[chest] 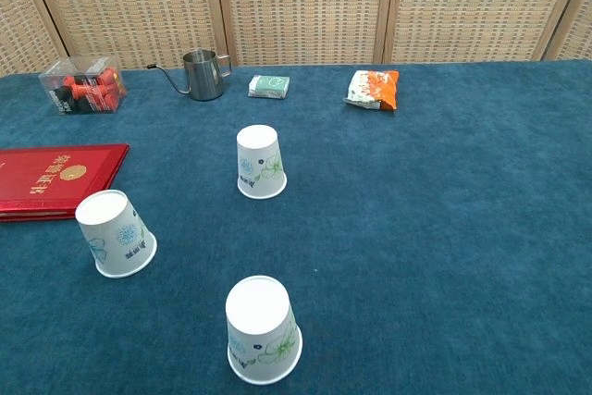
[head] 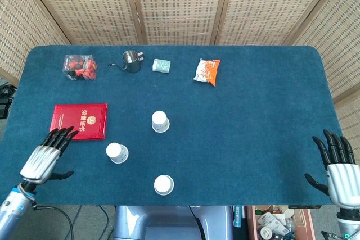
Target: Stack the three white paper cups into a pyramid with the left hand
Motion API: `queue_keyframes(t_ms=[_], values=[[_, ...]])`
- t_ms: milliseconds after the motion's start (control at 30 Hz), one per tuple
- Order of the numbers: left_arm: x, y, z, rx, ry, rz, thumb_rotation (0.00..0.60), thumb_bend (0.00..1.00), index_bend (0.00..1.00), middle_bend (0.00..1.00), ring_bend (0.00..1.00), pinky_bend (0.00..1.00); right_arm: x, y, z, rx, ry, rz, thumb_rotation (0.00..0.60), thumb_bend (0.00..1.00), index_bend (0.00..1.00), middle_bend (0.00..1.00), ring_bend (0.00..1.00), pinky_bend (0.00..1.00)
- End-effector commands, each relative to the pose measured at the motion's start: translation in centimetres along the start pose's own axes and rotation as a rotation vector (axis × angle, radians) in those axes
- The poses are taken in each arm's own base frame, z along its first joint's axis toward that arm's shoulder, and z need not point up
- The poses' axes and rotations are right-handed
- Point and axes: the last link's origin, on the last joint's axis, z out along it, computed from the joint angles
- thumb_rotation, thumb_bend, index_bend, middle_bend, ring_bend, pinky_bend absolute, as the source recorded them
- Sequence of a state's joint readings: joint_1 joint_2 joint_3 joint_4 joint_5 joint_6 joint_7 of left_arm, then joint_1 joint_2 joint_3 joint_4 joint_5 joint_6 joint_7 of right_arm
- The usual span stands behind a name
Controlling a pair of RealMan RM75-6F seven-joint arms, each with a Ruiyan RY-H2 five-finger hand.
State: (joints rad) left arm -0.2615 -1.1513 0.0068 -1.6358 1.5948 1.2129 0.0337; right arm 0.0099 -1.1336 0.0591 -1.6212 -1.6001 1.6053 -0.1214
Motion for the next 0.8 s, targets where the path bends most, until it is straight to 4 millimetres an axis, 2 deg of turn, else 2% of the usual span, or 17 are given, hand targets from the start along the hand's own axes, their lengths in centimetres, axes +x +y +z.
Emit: queue_keyframes(t_ms=[33,267,400,500,567,800], values=[[-0.5,1.2,1.8,-0.036,-0.011,0.025,0.6,0.07,0.0,0.0,0.0,0.0,-0.6,0.1,-0.2,-0.033,-0.138,-0.071,0.6,0.0,0.0,0.0,0.0,0.0],[-1.0,3.2,3.9,-0.081,-0.036,0.051,0.6,0.07,0.0,0.0,0.0,0.0,-1.2,-0.4,0.3,-0.041,-0.159,-0.083,0.6,0.0,0.0,0.0,0.0,0.0],[-1.5,4.2,5.3,-0.101,-0.06,0.062,0.6,0.07,0.0,0.0,0.02,0.08,-1.3,-0.4,0.4,-0.05,-0.157,-0.077,0.6,0.0,0.0,0.0,0.0,0.0],[-2.3,5.4,7.2,-0.126,-0.095,0.081,0.6,0.07,0.05,0.1,0.12,0.17,-1.3,-0.3,0.5,-0.059,-0.154,-0.071,0.6,0.0,0.0,0.0,0.0,0.0],[-2.6,5.7,7.7,-0.128,-0.095,0.087,0.6,0.07,0.11,0.16,0.18,0.22,-1.3,-0.3,0.5,-0.06,-0.154,-0.067,0.6,0.0,0.0,0.0,0.0,0.0],[-4.2,7.5,9.3,-0.152,-0.064,0.086,0.6,0.09,0.26,0.32,0.3,0.28,-1.3,-0.1,0.6,-0.064,-0.149,-0.063,0.6,0.0,0.0,0.0,0.0,0.0]])
